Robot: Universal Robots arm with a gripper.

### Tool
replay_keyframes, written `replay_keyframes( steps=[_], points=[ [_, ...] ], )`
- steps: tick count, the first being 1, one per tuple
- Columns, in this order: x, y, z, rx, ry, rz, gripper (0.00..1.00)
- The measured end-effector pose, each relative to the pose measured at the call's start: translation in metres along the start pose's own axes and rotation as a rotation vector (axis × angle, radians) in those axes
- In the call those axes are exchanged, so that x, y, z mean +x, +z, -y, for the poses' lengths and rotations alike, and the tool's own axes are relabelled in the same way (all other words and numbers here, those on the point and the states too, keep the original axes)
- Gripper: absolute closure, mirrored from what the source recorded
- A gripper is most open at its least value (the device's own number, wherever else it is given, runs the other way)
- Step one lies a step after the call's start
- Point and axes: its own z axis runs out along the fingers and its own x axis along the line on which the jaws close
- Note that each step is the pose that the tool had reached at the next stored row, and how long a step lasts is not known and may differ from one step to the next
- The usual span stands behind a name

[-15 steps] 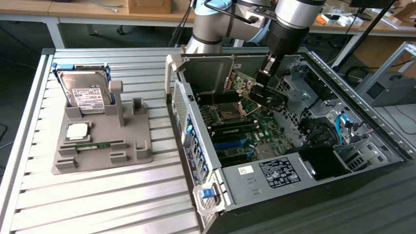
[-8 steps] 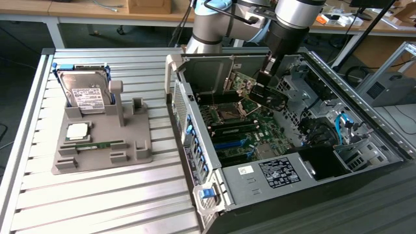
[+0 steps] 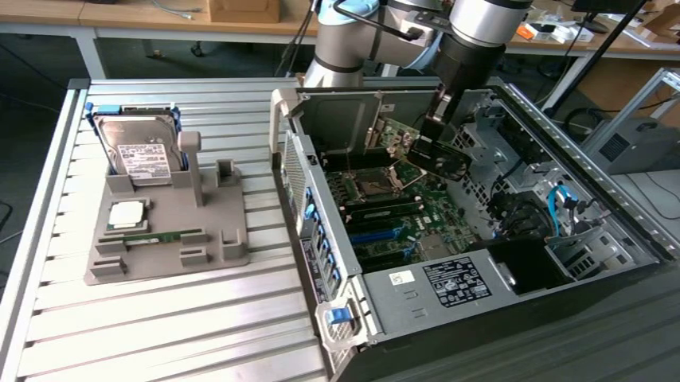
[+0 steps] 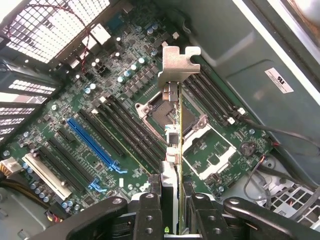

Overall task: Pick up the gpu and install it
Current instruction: 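Insert the gpu into the slot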

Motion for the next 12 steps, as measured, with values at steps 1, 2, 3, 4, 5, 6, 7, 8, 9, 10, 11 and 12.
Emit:
replay_keyframes(
  steps=[1,2,3,4,5,6,7,8,9,10,11,12],
  points=[
    [0.0,0.0,0.0,-0.0001,-0.004,0.0,0.73],
    [0.0,0.0,0.0,-0.0002,-0.008,0.0,0.73],
    [0.0,0.0,0.0,-0.0003,-0.011,-0.0001,0.73],
    [0.0,0.0,0.0,-0.0003,-0.014,-0.0001,0.73],
    [0.0,0.0,0.0,-0.0005,-0.017,-0.0001,0.73],
    [0.0,0.0,0.0,-0.0005,-0.02,-0.0001,0.73],
    [0.0,0.0,0.0,-0.0006,-0.023,-0.0002,0.73],
    [0.0,0.0,0.0,-0.0007,-0.026,-0.0002,0.73],
    [0.0,0.0,0.0,-0.0007,-0.029,-0.0002,0.73],
    [0.0,0.0,0.0,-0.0008,-0.032,-0.0002,0.73],
    [0.0,0.0,0.0,-0.0009,-0.035,-0.0002,0.73],
    [0.0,0.0,0.0,-0.0009,-0.038,-0.0002,0.73]
  ],
)
